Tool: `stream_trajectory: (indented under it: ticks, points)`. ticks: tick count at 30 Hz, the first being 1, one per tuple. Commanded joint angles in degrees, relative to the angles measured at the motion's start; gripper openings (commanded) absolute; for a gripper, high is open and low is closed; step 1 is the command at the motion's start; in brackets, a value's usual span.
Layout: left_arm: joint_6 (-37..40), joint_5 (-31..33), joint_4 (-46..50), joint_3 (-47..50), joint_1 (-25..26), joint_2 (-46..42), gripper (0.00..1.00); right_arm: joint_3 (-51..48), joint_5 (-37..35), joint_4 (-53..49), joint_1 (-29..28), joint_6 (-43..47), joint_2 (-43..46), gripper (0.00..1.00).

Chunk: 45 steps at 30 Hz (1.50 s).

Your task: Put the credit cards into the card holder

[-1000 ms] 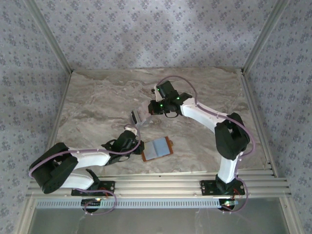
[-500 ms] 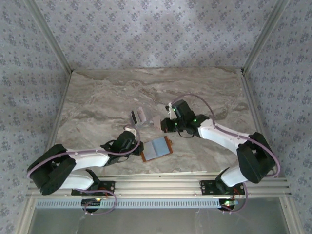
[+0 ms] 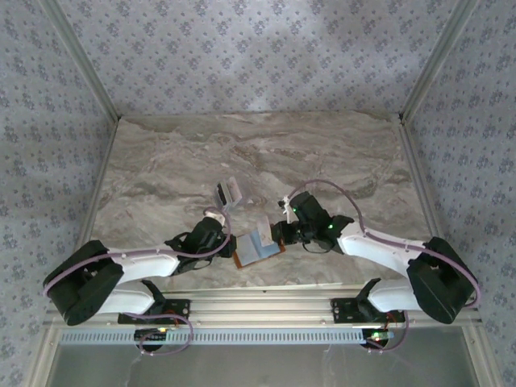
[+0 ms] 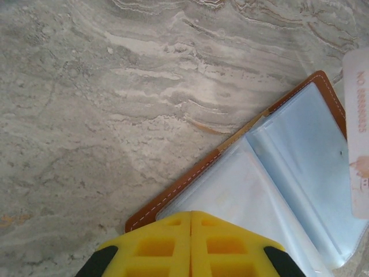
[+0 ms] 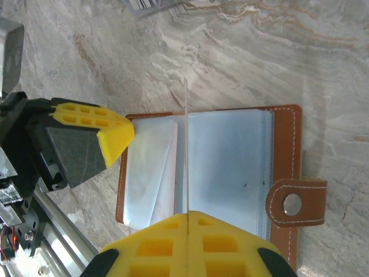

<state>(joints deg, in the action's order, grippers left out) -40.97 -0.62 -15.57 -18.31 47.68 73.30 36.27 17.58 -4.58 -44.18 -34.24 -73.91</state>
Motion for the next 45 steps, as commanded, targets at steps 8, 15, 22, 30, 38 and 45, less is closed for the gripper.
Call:
stream_trajectory:
  ticks: [8,15,22,30,38,45]
  points:
    - [0.89,1.57,4.32,0.73,0.13,-2.34,0.07,0.65,4.47,1.82,-0.65,-1.16,-4.96,0.00]
    - [0.55,2.98,5.88,0.42,0.15,-2.71,0.07,-0.02,4.83,4.00,-0.80,-2.94,-6.93,0.00]
    - [0.89,6.43,9.48,-0.26,0.13,-4.82,0.07,-0.41,5.08,4.31,-1.16,-3.18,-7.23,0.00]
    - [1.24,6.73,9.95,-0.24,0.14,-5.21,0.08,-0.99,8.41,8.91,-1.15,-4.63,-9.72,0.00]
    - [1.24,6.37,9.52,0.02,0.14,-5.19,0.08,-1.91,8.08,11.35,-1.82,-5.84,-6.92,0.00]
    - [1.16,6.18,9.16,0.21,0.18,-5.20,0.08,-1.98,7.14,11.61,-2.40,-5.98,-4.94,0.00]
